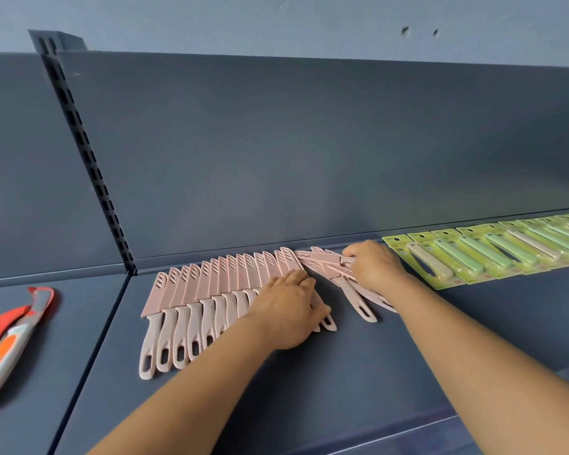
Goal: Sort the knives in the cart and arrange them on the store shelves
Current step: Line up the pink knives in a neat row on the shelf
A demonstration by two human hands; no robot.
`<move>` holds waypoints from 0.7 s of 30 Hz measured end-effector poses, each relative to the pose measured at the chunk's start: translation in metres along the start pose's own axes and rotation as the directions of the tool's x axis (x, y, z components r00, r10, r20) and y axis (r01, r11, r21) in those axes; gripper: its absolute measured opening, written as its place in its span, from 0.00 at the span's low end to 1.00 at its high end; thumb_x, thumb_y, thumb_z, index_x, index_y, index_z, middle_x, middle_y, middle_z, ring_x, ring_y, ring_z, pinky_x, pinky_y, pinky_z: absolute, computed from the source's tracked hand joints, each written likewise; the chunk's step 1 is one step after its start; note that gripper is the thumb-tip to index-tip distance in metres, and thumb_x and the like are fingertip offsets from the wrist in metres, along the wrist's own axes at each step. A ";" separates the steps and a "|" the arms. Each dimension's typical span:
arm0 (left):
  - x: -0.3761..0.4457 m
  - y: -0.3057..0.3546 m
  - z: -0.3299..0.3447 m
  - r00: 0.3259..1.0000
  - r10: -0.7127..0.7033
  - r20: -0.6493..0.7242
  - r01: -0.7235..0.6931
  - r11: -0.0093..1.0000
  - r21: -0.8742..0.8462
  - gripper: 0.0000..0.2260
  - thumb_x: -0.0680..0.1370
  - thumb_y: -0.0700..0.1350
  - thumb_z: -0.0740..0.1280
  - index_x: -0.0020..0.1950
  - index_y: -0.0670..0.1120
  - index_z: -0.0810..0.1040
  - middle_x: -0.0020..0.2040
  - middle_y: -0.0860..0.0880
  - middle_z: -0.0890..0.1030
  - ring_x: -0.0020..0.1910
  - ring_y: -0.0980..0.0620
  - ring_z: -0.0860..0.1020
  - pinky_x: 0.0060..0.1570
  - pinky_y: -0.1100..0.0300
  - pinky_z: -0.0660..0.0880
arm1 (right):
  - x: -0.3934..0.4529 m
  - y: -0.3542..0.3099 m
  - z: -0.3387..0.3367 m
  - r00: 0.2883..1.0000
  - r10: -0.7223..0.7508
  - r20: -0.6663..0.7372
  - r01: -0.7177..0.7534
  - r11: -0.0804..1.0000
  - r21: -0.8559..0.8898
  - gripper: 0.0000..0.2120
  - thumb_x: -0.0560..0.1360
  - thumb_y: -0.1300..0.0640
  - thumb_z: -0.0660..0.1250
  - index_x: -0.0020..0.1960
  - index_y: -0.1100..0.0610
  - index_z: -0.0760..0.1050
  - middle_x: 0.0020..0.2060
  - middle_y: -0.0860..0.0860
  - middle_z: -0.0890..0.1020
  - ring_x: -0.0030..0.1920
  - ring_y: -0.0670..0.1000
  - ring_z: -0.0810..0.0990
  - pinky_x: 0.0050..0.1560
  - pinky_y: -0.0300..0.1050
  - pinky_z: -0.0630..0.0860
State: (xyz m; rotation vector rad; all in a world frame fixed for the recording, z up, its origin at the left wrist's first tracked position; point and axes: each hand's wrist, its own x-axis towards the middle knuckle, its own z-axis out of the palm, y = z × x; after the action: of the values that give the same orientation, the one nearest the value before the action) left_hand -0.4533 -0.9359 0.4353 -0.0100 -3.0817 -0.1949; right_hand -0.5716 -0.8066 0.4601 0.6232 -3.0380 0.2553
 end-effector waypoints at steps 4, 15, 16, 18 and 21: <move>-0.001 -0.001 0.001 1.000 -0.017 0.001 0.017 1.000 -0.019 0.25 0.80 0.58 0.55 0.72 0.45 0.65 0.73 0.49 0.63 0.72 0.49 0.63 0.71 0.55 0.57 | 0.004 0.001 0.002 0.999 -0.024 -0.030 0.023 1.000 -0.019 0.15 0.76 0.64 0.63 0.59 0.51 0.78 0.55 0.55 0.77 0.50 0.56 0.76 0.42 0.41 0.72; -0.005 0.001 -0.001 1.000 -0.025 0.019 0.026 0.999 -0.045 0.21 0.81 0.55 0.54 0.69 0.46 0.69 0.69 0.49 0.67 0.67 0.46 0.68 0.67 0.55 0.60 | -0.029 -0.023 -0.012 0.997 -0.065 -0.051 0.075 0.967 0.245 0.16 0.75 0.63 0.61 0.58 0.49 0.78 0.54 0.53 0.80 0.53 0.58 0.77 0.44 0.45 0.73; -0.005 0.000 0.000 0.999 -0.035 0.018 0.036 0.998 -0.056 0.20 0.80 0.55 0.55 0.67 0.45 0.70 0.67 0.49 0.68 0.65 0.46 0.69 0.66 0.55 0.61 | -0.034 -0.026 -0.010 0.996 -0.069 -0.054 0.080 0.968 0.237 0.15 0.74 0.65 0.60 0.55 0.50 0.78 0.51 0.54 0.80 0.51 0.59 0.76 0.41 0.44 0.71; -0.005 -0.001 0.002 0.998 -0.055 0.016 0.056 0.995 -0.081 0.18 0.79 0.54 0.55 0.62 0.44 0.71 0.64 0.49 0.70 0.62 0.45 0.72 0.65 0.54 0.62 | -0.043 -0.031 -0.005 0.995 -0.070 -0.068 0.083 0.974 0.210 0.11 0.72 0.68 0.58 0.46 0.55 0.75 0.42 0.54 0.76 0.45 0.60 0.73 0.35 0.44 0.65; -0.005 -0.001 0.002 0.998 -0.058 -0.001 0.057 0.994 -0.090 0.16 0.80 0.53 0.56 0.58 0.43 0.72 0.62 0.49 0.71 0.60 0.46 0.72 0.63 0.56 0.62 | -0.055 -0.037 0.001 0.994 -0.076 -0.073 0.091 0.971 0.221 0.13 0.71 0.67 0.58 0.50 0.54 0.75 0.45 0.54 0.77 0.44 0.57 0.72 0.36 0.43 0.66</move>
State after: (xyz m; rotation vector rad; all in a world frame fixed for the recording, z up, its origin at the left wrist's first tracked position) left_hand -0.4487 -0.9367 0.4327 0.0753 -3.0692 -0.3352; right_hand -0.5065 -0.8195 0.4613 0.7375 -2.9355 0.6091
